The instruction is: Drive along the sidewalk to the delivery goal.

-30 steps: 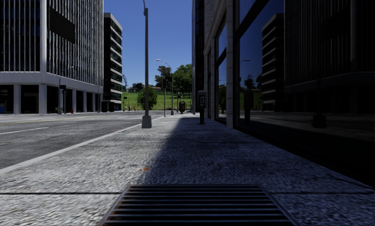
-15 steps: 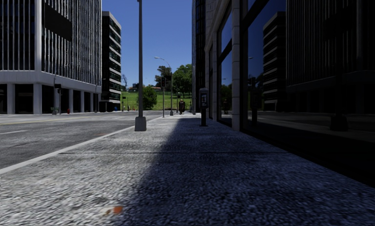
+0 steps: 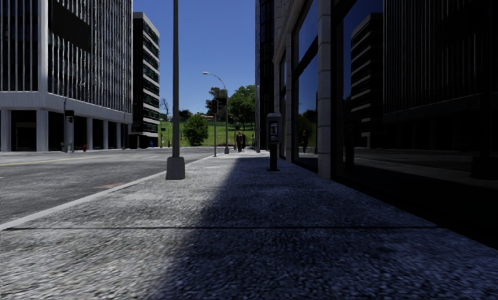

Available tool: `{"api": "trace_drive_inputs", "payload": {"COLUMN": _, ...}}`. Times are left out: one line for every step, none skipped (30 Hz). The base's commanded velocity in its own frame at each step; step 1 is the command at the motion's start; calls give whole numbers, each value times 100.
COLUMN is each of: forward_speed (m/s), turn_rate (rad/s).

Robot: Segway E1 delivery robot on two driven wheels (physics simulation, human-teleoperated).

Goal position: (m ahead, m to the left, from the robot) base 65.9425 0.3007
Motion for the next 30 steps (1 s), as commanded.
{"api": "trace_drive_inputs", "payload": {"forward_speed": 200, "turn_rate": 0}}
{"api": "trace_drive_inputs", "payload": {"forward_speed": 200, "turn_rate": 0}}
{"api": "trace_drive_inputs", "payload": {"forward_speed": 200, "turn_rate": 0}}
{"api": "trace_drive_inputs", "payload": {"forward_speed": 200, "turn_rate": 0}}
{"api": "trace_drive_inputs", "payload": {"forward_speed": 200, "turn_rate": 0}}
{"api": "trace_drive_inputs", "payload": {"forward_speed": 200, "turn_rate": 0}}
{"api": "trace_drive_inputs", "payload": {"forward_speed": 200, "turn_rate": 0}}
{"api": "trace_drive_inputs", "payload": {"forward_speed": 200, "turn_rate": 0}}
{"api": "trace_drive_inputs", "payload": {"forward_speed": 200, "turn_rate": 0}}
{"api": "trace_drive_inputs", "payload": {"forward_speed": 200, "turn_rate": 0}}
{"api": "trace_drive_inputs", "payload": {"forward_speed": 200, "turn_rate": 0}}
{"api": "trace_drive_inputs", "payload": {"forward_speed": 200, "turn_rate": 0}}
{"api": "trace_drive_inputs", "payload": {"forward_speed": 200, "turn_rate": 0}}
{"api": "trace_drive_inputs", "payload": {"forward_speed": 200, "turn_rate": 0}}
{"api": "trace_drive_inputs", "payload": {"forward_speed": 200, "turn_rate": 0}}
{"api": "trace_drive_inputs", "payload": {"forward_speed": 200, "turn_rate": 0}}
{"api": "trace_drive_inputs", "payload": {"forward_speed": 200, "turn_rate": 0}}
{"api": "trace_drive_inputs", "payload": {"forward_speed": 200, "turn_rate": 0}}
{"api": "trace_drive_inputs", "payload": {"forward_speed": 200, "turn_rate": 0}}
{"api": "trace_drive_inputs", "payload": {"forward_speed": 200, "turn_rate": 0}}
{"api": "trace_drive_inputs", "payload": {"forward_speed": 200, "turn_rate": 0}}
{"api": "trace_drive_inputs", "payload": {"forward_speed": 200, "turn_rate": 0}}
{"api": "trace_drive_inputs", "payload": {"forward_speed": 200, "turn_rate": 0}}
{"api": "trace_drive_inputs", "payload": {"forward_speed": 200, "turn_rate": 0}}
{"api": "trace_drive_inputs", "payload": {"forward_speed": 200, "turn_rate": 0}}
{"api": "trace_drive_inputs", "payload": {"forward_speed": 200, "turn_rate": 0}}
{"api": "trace_drive_inputs", "payload": {"forward_speed": 200, "turn_rate": 0}}
{"api": "trace_drive_inputs", "payload": {"forward_speed": 200, "turn_rate": 0}}
{"api": "trace_drive_inputs", "payload": {"forward_speed": 200, "turn_rate": 0}}
{"api": "trace_drive_inputs", "payload": {"forward_speed": 200, "turn_rate": 0}}
